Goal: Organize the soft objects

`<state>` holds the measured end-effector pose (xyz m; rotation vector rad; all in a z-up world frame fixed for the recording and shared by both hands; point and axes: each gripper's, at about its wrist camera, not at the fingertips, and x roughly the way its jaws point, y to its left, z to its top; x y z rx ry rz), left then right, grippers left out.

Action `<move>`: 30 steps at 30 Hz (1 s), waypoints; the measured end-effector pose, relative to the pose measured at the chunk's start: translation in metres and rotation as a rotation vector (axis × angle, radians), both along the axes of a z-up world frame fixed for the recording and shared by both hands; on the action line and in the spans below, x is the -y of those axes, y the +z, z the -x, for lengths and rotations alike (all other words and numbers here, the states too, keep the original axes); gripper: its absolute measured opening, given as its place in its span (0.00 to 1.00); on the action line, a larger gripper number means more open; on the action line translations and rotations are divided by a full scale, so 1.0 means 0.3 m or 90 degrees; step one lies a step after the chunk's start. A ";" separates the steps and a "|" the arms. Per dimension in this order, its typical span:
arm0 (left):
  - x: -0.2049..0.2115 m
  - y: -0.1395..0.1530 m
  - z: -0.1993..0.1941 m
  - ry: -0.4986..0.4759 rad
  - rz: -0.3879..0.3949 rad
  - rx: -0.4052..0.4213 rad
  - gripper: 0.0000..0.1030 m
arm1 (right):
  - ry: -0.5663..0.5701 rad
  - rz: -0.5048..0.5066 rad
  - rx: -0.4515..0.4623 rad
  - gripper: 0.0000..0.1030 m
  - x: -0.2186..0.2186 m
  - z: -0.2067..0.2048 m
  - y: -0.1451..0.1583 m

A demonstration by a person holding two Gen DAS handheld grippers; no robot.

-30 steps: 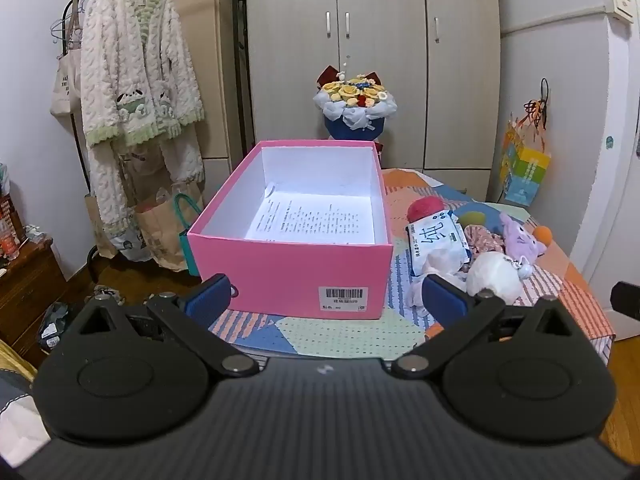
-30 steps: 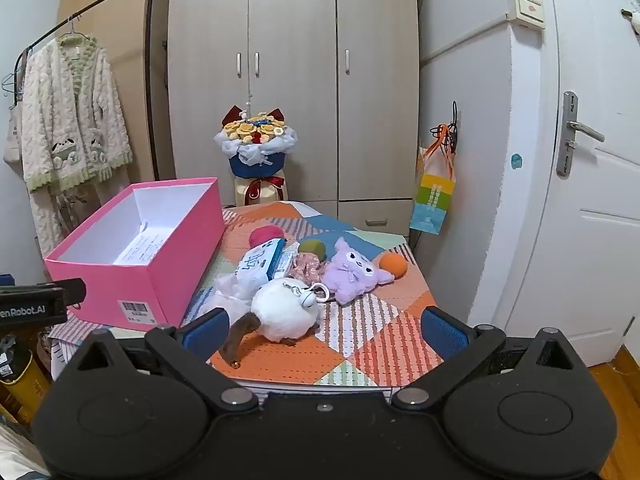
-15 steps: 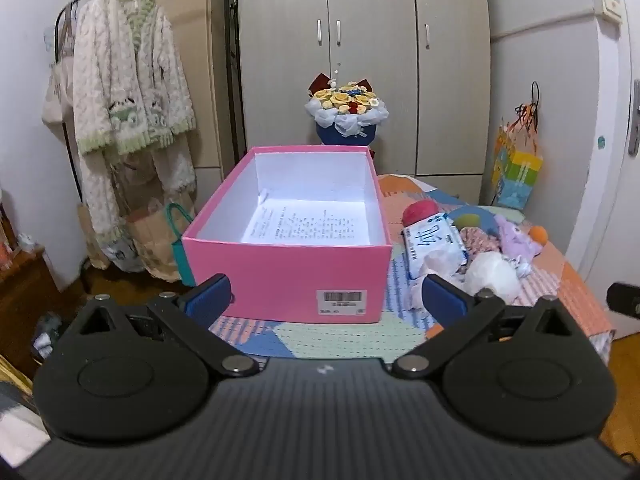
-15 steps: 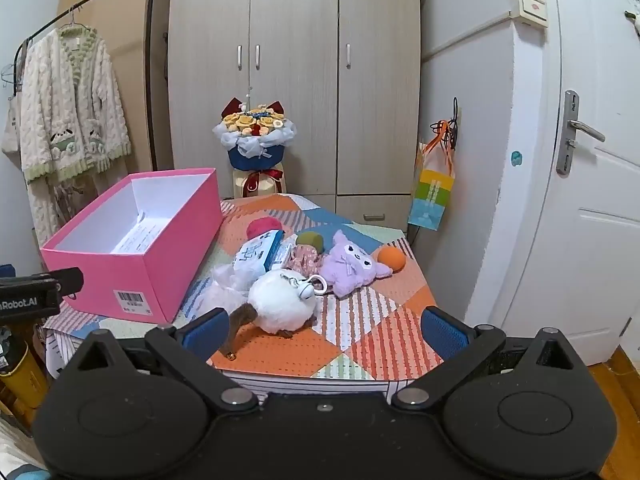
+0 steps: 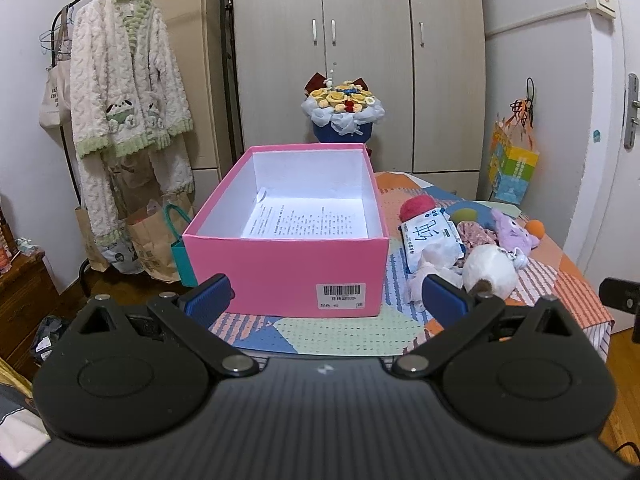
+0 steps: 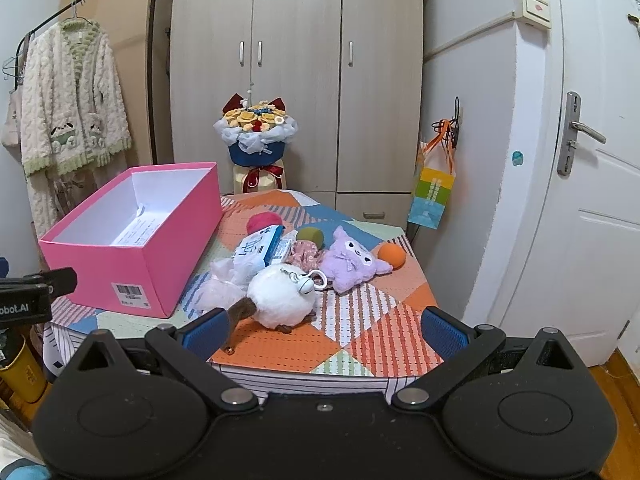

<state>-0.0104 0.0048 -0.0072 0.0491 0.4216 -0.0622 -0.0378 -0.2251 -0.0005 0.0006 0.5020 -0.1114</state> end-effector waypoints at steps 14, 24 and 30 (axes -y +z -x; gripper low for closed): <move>0.004 -0.033 -0.010 -0.029 0.005 -0.015 1.00 | 0.002 0.014 0.004 1.00 -0.006 0.011 -0.006; 0.004 -0.045 -0.008 -0.024 0.013 -0.003 1.00 | -0.003 0.036 0.010 1.00 -0.018 0.015 -0.017; 0.011 -0.058 -0.007 -0.028 0.007 -0.005 1.00 | -0.001 0.032 0.016 1.00 -0.008 0.016 -0.020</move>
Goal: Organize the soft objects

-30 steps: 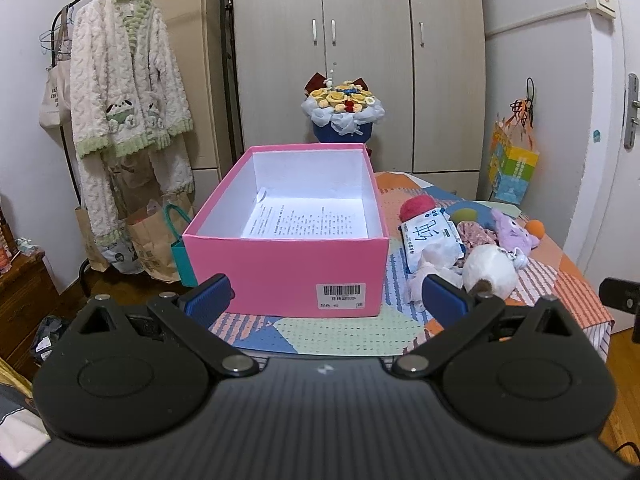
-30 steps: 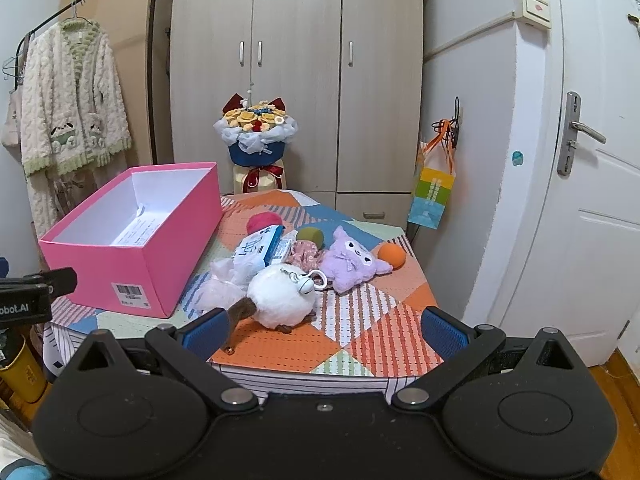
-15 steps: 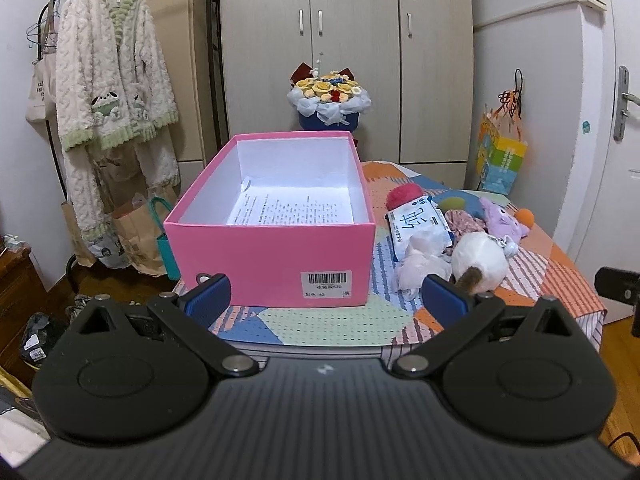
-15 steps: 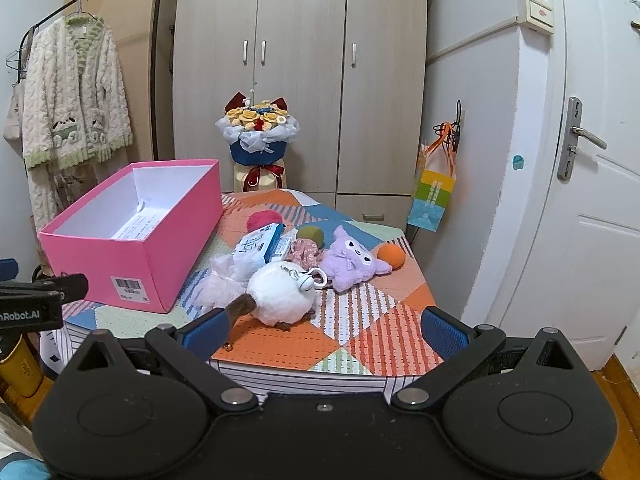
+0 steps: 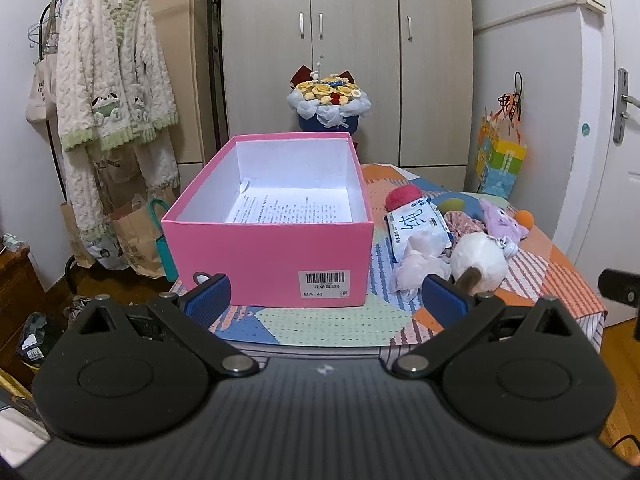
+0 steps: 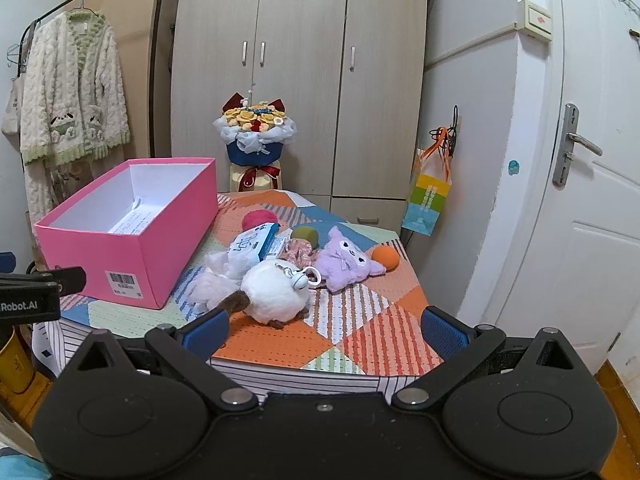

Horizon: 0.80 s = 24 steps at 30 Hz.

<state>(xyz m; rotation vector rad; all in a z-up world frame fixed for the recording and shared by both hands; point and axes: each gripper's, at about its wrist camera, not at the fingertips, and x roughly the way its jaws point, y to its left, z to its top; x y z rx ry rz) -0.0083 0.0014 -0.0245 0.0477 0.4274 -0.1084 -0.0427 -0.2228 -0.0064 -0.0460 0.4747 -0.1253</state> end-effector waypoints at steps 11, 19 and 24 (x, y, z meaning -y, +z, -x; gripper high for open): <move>0.003 -0.012 0.023 -0.006 0.015 0.053 1.00 | 0.024 0.033 0.063 1.00 -0.030 0.044 0.003; 0.008 -0.007 0.045 0.001 0.005 0.077 1.00 | 0.030 0.037 0.074 1.00 -0.028 0.061 -0.001; 0.012 0.013 0.022 0.003 0.007 0.085 1.00 | 0.059 0.034 0.119 1.00 -0.001 0.060 -0.014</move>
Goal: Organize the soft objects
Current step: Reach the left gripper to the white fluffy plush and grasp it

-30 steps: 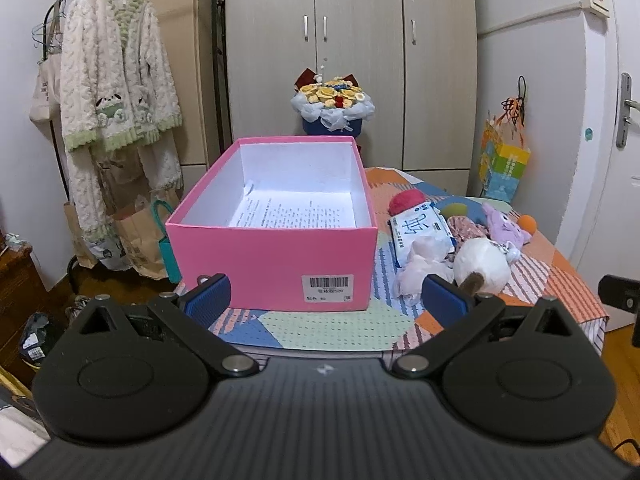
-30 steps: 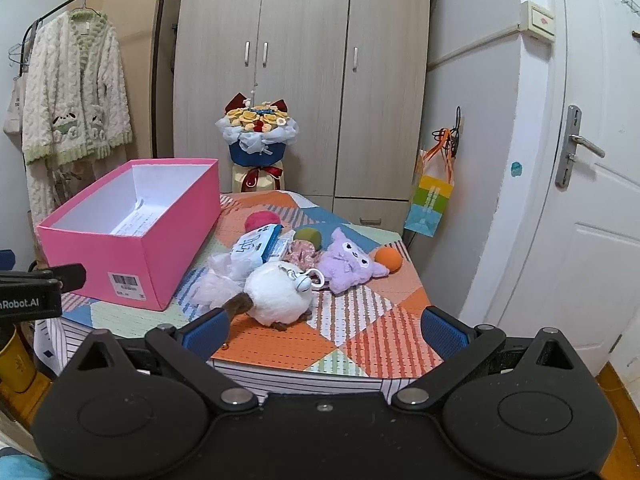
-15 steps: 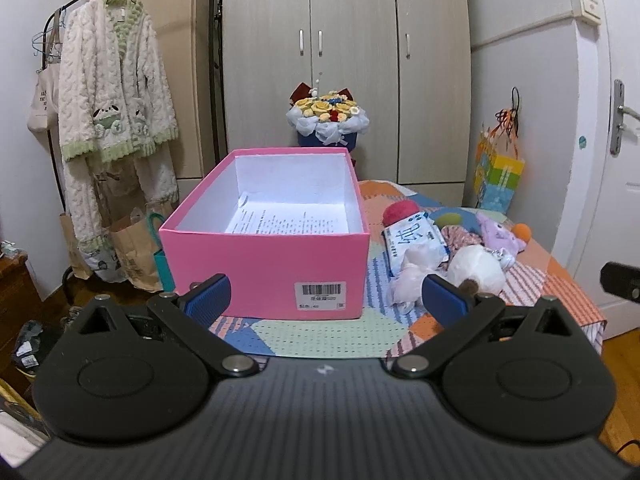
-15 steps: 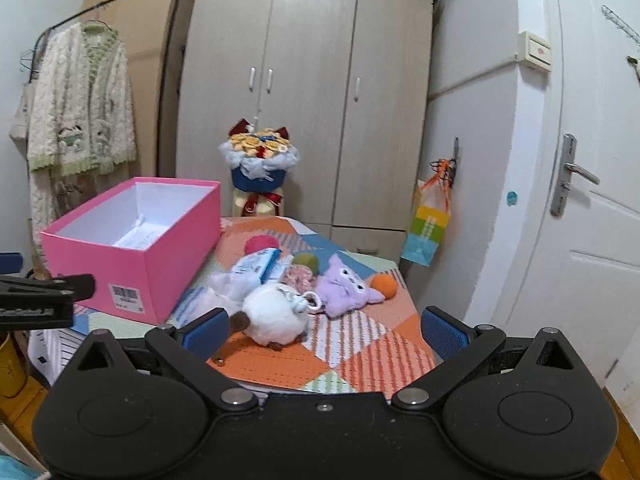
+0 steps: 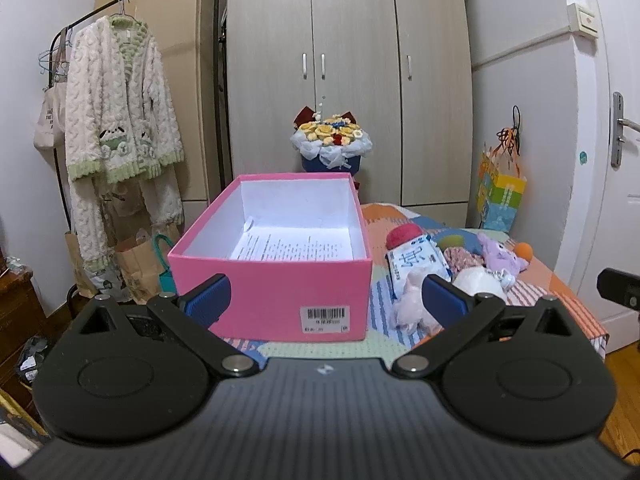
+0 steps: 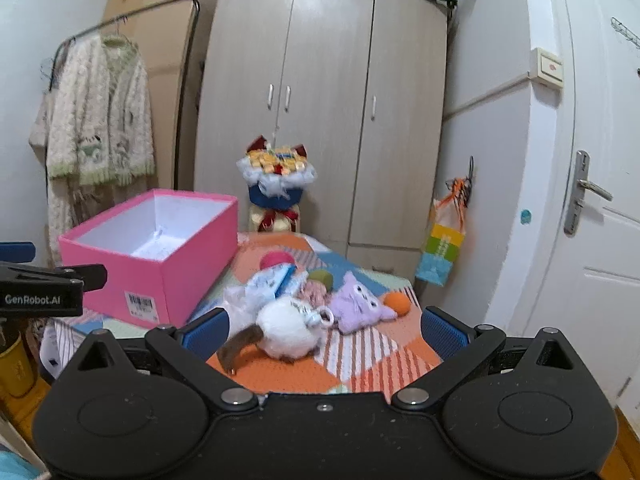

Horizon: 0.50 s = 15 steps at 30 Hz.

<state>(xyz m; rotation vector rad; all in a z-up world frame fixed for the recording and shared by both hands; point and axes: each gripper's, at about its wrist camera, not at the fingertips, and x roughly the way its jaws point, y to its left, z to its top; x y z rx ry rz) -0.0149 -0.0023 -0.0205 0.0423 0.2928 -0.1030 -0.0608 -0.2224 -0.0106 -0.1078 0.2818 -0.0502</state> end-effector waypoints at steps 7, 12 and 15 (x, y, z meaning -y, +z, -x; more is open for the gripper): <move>0.056 -0.023 -0.081 -0.086 0.037 -0.030 1.00 | 0.036 -0.036 -0.008 1.00 0.060 -0.096 -0.084; 0.178 -0.045 -0.165 -0.125 0.009 -0.039 0.97 | 0.107 -0.089 -0.062 1.00 0.090 -0.206 -0.165; 0.262 -0.061 -0.222 -0.175 -0.003 -0.050 0.96 | 0.124 -0.092 -0.106 0.99 0.091 -0.287 -0.224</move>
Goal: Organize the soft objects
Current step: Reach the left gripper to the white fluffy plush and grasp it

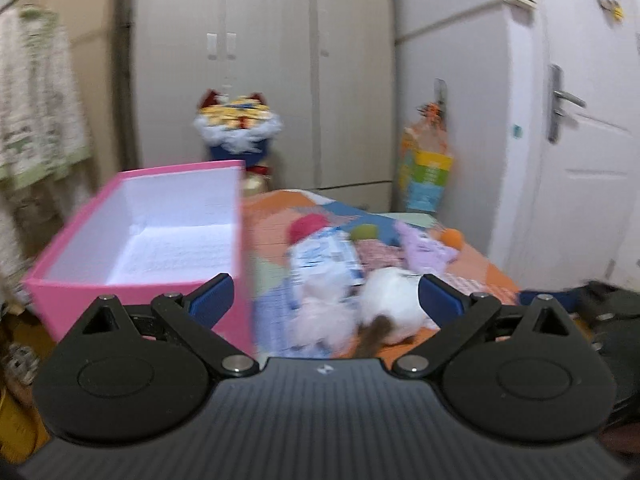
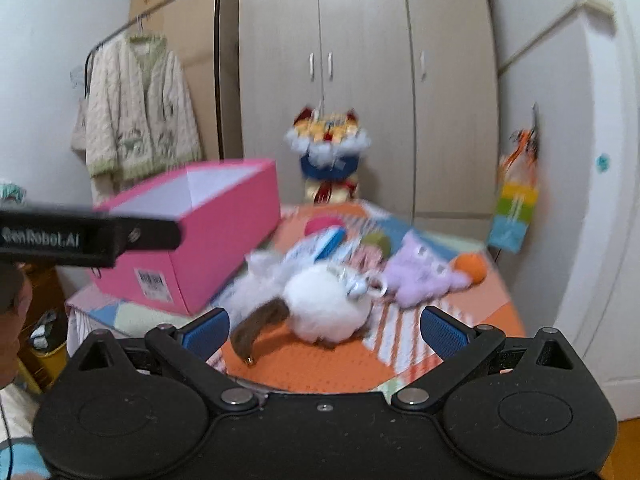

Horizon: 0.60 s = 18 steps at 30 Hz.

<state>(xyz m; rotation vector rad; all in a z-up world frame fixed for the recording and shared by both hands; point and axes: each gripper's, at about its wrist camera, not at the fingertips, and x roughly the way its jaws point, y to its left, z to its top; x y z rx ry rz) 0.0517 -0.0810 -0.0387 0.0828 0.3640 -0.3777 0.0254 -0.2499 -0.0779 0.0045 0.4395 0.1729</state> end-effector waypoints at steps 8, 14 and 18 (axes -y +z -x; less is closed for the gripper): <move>0.130 -0.078 -0.177 -0.141 -0.015 -0.086 0.76 | 0.059 0.018 -0.004 0.99 0.025 -0.143 -0.088; 0.154 -0.116 -0.296 -0.158 -0.003 -0.142 0.70 | 0.085 0.034 0.001 0.99 0.037 -0.236 -0.131; 0.166 -0.143 -0.327 -0.170 0.001 -0.172 0.60 | 0.101 0.004 -0.018 0.99 0.055 -0.279 -0.150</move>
